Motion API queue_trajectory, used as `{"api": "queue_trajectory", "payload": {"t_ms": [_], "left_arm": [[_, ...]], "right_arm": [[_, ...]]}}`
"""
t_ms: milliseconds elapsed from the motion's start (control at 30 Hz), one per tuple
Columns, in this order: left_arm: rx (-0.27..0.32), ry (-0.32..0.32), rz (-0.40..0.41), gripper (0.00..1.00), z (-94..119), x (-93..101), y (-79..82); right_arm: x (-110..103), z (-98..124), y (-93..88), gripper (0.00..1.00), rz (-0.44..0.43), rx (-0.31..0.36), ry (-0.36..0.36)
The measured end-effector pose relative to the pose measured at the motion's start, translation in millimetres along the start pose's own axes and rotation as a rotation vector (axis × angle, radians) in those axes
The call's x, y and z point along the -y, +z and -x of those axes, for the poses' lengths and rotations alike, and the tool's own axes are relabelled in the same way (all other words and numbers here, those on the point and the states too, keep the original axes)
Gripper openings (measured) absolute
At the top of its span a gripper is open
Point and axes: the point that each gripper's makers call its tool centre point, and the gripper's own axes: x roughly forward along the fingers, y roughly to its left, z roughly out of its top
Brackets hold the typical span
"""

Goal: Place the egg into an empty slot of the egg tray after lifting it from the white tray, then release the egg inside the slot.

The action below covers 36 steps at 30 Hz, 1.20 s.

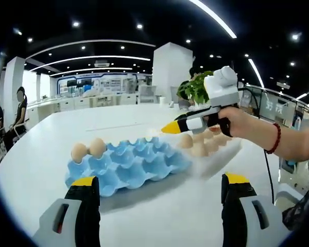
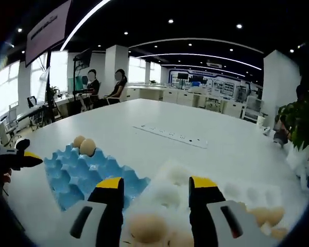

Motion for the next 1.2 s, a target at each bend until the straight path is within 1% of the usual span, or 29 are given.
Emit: {"api": "queue_trajectory", "payload": {"t_ms": [267, 333, 400, 533, 700, 800, 933, 1033, 1200], "left_arm": [[0.001, 0.006, -0.001, 1.0, 1.4, 1.3, 0.1], [0.003, 0.007, -0.002, 1.0, 2.2, 1.6, 0.5], [0.003, 0.008, -0.002, 1.0, 3.1, 1.5, 0.3], [0.02, 0.005, -0.001, 1.0, 5.8, 3.3, 0.9], [0.005, -0.001, 0.005, 1.0, 4.7, 6.0, -3.0], [0.014, -0.007, 0.005, 1.0, 4.3, 7.5, -0.6], [0.02, -0.011, 0.004, 1.0, 3.2, 9.4, 1.6], [0.012, -0.019, -0.001, 1.0, 2.9, 11.7, 0.7], [0.007, -0.014, -0.005, 1.0, 2.7, 11.1, 1.0]], "right_arm": [[16.2, 9.9, -2.5, 0.53, -0.01, 0.005, -0.034], [21.1, 12.7, -2.0, 0.53, 0.002, 0.013, -0.047], [25.3, 15.8, -3.7, 0.53, 0.009, 0.008, -0.056], [29.4, 23.4, -6.1, 0.53, 0.016, 0.008, -0.067], [35.7, 28.0, -9.3, 0.53, 0.012, 0.008, -0.081], [41.7, 31.5, -11.5, 0.53, 0.018, 0.002, -0.1], [47.1, 33.3, -12.8, 0.53, -0.002, 0.001, -0.107], [52.9, 35.3, -15.1, 0.53, 0.004, -0.003, -0.116], [59.4, 39.4, -22.2, 0.53, -0.02, -0.008, -0.126]]}}
